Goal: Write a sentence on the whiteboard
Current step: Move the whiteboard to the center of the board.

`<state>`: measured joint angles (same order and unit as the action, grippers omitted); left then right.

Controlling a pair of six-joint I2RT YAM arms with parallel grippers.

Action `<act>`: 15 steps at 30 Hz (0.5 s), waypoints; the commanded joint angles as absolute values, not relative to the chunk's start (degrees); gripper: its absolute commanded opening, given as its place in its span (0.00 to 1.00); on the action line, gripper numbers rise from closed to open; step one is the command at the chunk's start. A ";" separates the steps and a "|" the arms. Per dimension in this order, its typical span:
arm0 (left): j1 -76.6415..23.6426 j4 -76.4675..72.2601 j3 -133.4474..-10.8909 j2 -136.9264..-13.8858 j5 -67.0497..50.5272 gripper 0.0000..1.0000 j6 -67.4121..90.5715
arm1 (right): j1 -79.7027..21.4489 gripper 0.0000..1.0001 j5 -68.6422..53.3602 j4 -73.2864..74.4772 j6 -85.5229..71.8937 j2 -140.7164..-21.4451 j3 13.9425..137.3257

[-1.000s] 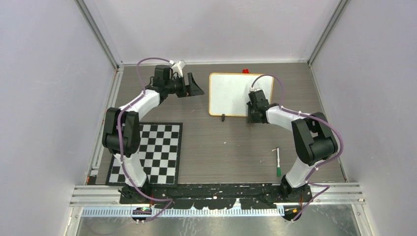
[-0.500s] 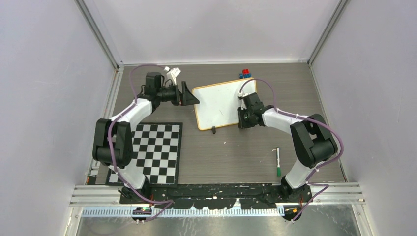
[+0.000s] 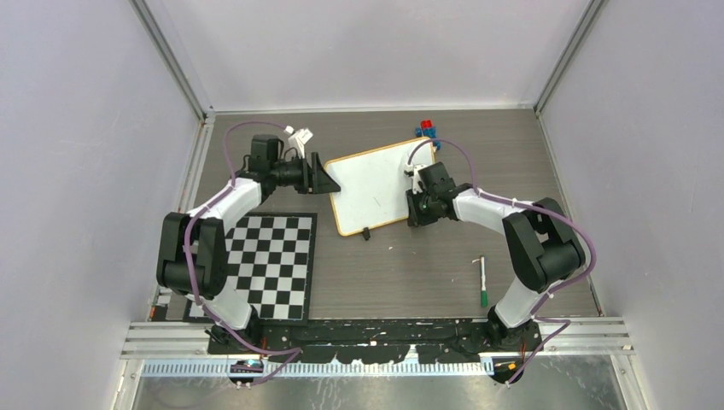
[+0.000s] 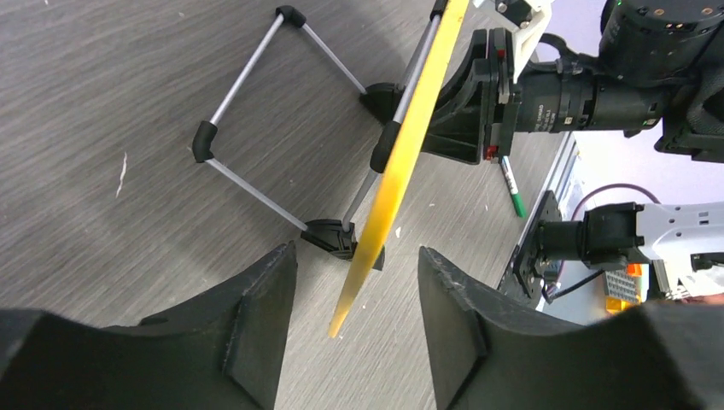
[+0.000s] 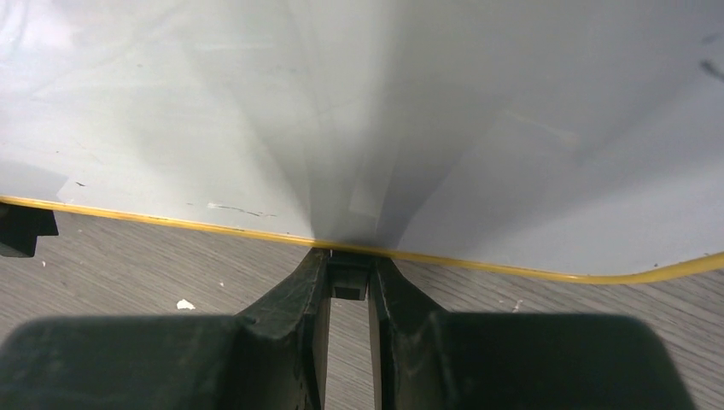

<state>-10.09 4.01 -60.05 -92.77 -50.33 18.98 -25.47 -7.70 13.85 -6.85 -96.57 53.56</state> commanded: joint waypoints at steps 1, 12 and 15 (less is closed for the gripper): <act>-9.23 7.46 -59.88 -89.97 -50.94 0.52 15.96 | -27.60 0.00 -11.75 13.10 -4.97 -95.13 54.78; -4.59 23.28 -60.51 -88.16 -51.99 0.16 5.03 | -29.57 0.00 -7.42 12.61 -4.88 -97.31 56.05; -3.98 27.00 -59.95 -87.80 -51.82 0.07 2.22 | -29.70 0.00 -7.48 12.23 -4.34 -98.17 56.61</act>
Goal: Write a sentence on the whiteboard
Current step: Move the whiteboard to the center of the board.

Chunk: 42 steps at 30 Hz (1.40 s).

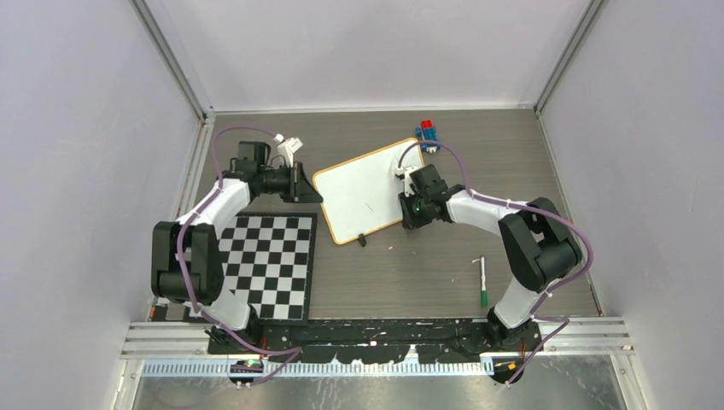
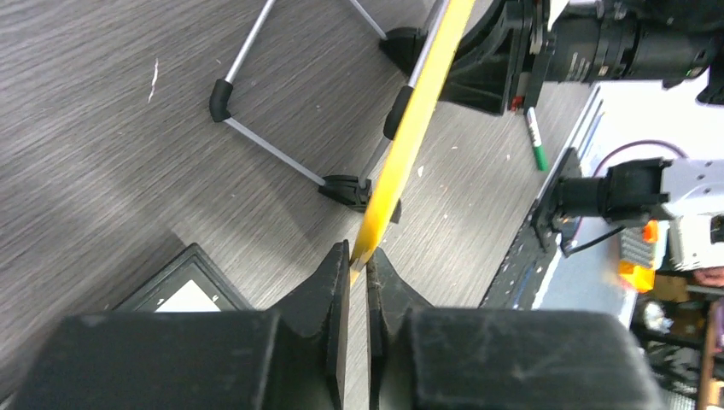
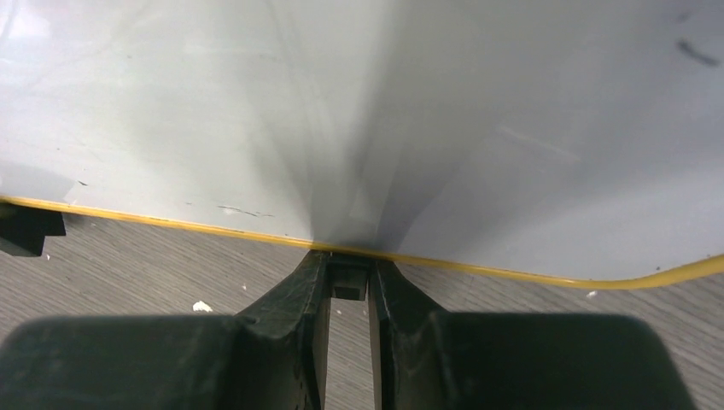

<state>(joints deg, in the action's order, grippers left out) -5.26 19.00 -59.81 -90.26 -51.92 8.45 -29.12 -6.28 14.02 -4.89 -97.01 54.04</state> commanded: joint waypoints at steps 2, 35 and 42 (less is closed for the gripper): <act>-3.96 28.81 -59.51 -87.32 -51.48 0.02 0.71 | -29.97 0.00 -7.36 12.26 -3.78 -98.87 57.19; -2.07 44.33 -63.53 -82.05 -48.63 0.56 -8.56 | -34.03 0.00 -8.03 13.83 1.96 -102.14 60.79; -0.40 41.98 -64.18 -74.81 -45.24 1.00 -4.42 | -35.01 0.09 -8.22 15.81 2.14 -102.57 62.26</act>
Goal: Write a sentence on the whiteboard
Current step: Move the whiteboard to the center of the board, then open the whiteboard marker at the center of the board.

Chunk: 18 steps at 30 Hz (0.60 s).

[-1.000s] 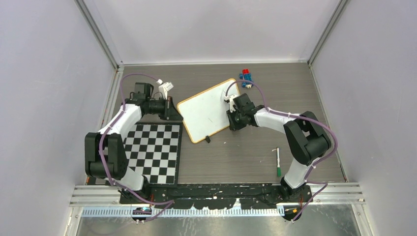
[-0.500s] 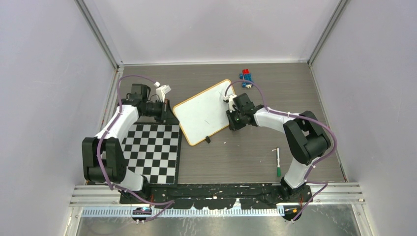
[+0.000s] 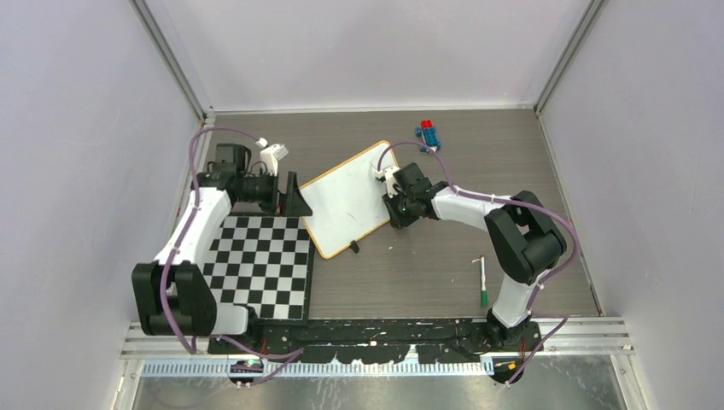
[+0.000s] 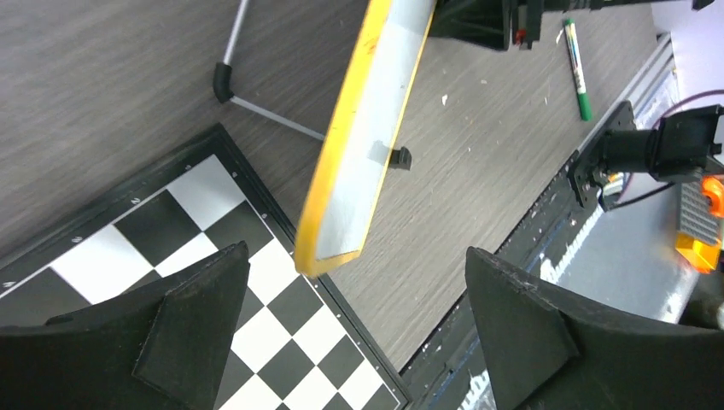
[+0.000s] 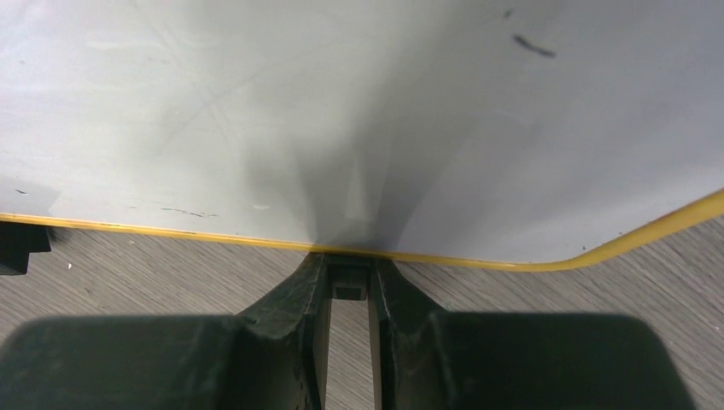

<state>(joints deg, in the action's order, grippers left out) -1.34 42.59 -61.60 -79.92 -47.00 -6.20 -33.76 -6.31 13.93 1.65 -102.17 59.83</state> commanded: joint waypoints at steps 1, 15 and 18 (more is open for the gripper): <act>-0.36 42.26 -64.63 -74.07 -44.53 1.00 -4.30 | -35.09 0.16 -8.40 17.26 1.81 -102.40 62.84; -0.26 40.46 -73.61 -71.41 -31.50 1.00 -6.87 | -28.59 0.83 -14.60 41.56 8.19 -87.71 68.84; -0.26 43.61 -75.92 -71.79 -34.07 1.00 -7.83 | -20.79 0.78 -14.18 51.69 11.95 -86.00 70.59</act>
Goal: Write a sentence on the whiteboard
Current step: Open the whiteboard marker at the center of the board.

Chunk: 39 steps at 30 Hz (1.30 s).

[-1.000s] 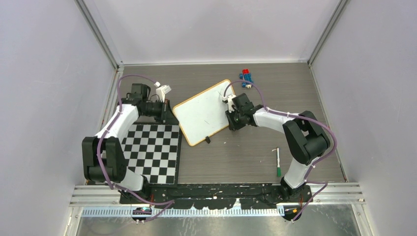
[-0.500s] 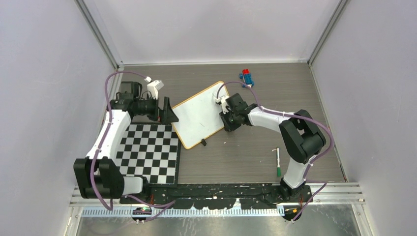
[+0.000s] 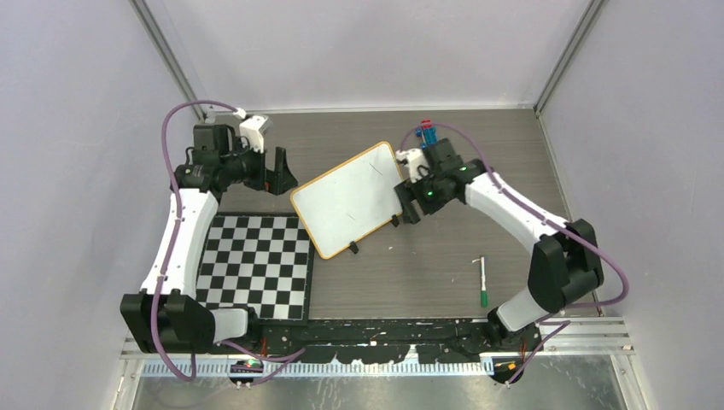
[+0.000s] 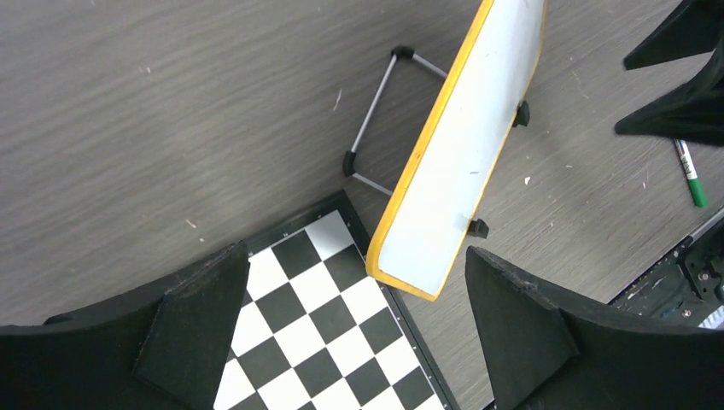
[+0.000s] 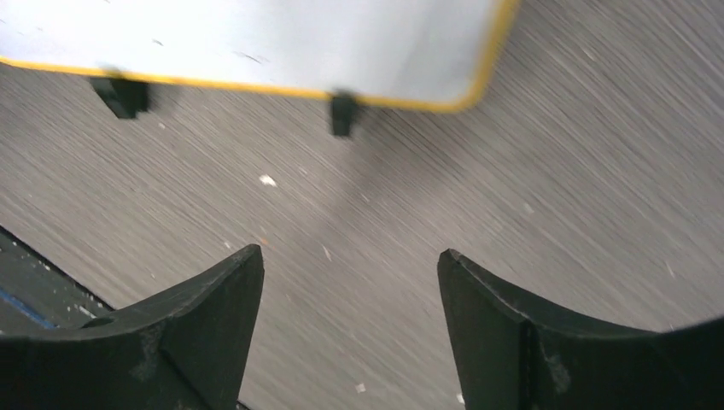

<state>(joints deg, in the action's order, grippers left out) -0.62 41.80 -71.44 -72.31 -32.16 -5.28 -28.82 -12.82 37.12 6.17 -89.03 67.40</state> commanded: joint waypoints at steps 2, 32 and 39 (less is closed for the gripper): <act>-0.35 41.51 -75.29 -71.05 -33.39 1.00 -5.65 | -15.79 0.74 -12.51 57.89 15.04 -84.41 70.65; -0.35 37.76 -73.31 -71.32 -32.37 1.00 0.42 | -5.63 0.39 -3.46 54.62 17.43 -103.65 58.13; -0.40 35.54 -72.93 -71.85 -34.69 1.00 3.95 | -5.45 0.03 -6.12 55.18 15.86 -103.23 63.41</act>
<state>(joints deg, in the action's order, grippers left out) -0.62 38.94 -73.14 -71.77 -32.03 1.63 -5.23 -1.93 58.78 16.97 -102.67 59.24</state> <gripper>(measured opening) 0.996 0.132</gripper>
